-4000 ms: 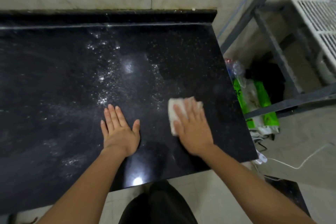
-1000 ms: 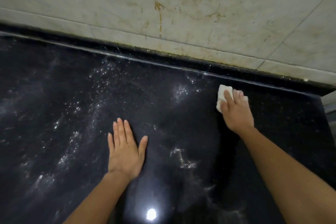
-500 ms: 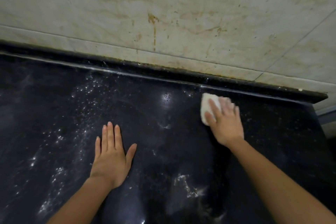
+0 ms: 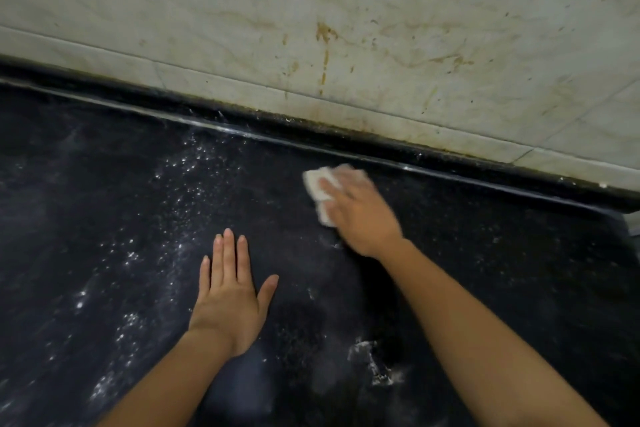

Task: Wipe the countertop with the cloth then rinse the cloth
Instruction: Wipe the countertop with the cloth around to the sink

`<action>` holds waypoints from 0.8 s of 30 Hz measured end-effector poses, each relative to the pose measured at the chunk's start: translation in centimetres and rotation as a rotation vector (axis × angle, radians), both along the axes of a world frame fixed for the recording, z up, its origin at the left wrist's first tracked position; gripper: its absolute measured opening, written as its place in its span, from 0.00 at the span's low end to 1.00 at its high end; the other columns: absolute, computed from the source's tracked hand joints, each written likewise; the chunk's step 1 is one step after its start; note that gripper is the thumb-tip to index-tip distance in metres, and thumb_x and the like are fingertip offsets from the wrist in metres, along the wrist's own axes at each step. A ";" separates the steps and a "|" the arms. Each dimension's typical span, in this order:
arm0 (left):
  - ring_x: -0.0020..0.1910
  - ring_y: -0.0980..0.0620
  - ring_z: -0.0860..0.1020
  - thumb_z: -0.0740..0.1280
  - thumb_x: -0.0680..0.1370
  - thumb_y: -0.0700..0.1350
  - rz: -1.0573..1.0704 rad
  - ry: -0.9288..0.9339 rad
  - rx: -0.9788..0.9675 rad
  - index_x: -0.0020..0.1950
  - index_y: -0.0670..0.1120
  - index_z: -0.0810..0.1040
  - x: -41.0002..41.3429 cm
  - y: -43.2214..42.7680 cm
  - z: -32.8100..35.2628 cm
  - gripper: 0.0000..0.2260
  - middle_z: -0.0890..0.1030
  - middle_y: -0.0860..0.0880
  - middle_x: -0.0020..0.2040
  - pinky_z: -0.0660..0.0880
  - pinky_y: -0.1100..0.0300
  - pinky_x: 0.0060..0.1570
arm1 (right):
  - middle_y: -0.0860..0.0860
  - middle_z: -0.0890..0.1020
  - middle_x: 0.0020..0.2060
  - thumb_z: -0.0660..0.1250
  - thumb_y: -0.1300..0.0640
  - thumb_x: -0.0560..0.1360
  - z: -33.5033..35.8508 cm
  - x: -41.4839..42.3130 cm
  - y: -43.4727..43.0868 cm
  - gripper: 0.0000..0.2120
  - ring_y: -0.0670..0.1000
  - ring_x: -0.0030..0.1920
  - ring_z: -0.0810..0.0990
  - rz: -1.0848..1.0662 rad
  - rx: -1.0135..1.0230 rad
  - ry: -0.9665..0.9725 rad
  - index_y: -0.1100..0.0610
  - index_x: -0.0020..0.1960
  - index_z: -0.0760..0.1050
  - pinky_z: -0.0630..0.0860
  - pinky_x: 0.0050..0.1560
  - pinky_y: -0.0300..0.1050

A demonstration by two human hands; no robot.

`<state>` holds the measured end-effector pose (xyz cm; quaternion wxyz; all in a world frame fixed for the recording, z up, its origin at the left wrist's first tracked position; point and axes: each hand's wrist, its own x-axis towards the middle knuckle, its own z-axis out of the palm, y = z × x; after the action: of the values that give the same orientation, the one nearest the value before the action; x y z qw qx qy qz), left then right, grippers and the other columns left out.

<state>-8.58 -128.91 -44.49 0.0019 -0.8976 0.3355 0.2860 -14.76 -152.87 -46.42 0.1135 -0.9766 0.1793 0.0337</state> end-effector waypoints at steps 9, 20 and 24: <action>0.68 0.46 0.23 0.12 0.57 0.65 -0.024 0.012 0.024 0.66 0.41 0.20 0.4 0.1 -0.1 0.44 0.20 0.42 0.68 0.29 0.50 0.69 | 0.63 0.59 0.73 0.48 0.56 0.81 2.7 -0.3 -2.2 0.25 0.64 0.73 0.56 -1.186 -0.030 0.185 0.64 0.75 0.53 0.54 0.71 0.59; 0.69 0.47 0.24 0.32 0.73 0.62 -0.017 0.001 0.052 0.69 0.41 0.23 0.2 -0.1 0.2 0.35 0.22 0.42 0.69 0.31 0.50 0.71 | 0.56 0.55 0.77 0.50 0.51 0.83 1.3 -0.1 -1.3 0.23 0.54 0.77 0.49 -0.076 0.075 0.044 0.56 0.76 0.57 0.46 0.75 0.45; 0.68 0.47 0.23 0.32 0.73 0.62 -0.015 0.019 0.035 0.68 0.41 0.23 0.1 -0.1 0.2 0.34 0.22 0.43 0.69 0.31 0.50 0.71 | 0.60 0.59 0.75 0.48 0.50 0.82 1.3 -10.1 -6.2 0.24 0.59 0.75 0.55 -0.673 0.009 -0.001 0.56 0.76 0.58 0.52 0.73 0.48</action>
<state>-8.44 -129.01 -44.25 0.0164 -0.8921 0.3372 0.3003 -24.83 -159.10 -45.13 0.1227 -0.8621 0.4916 -0.0053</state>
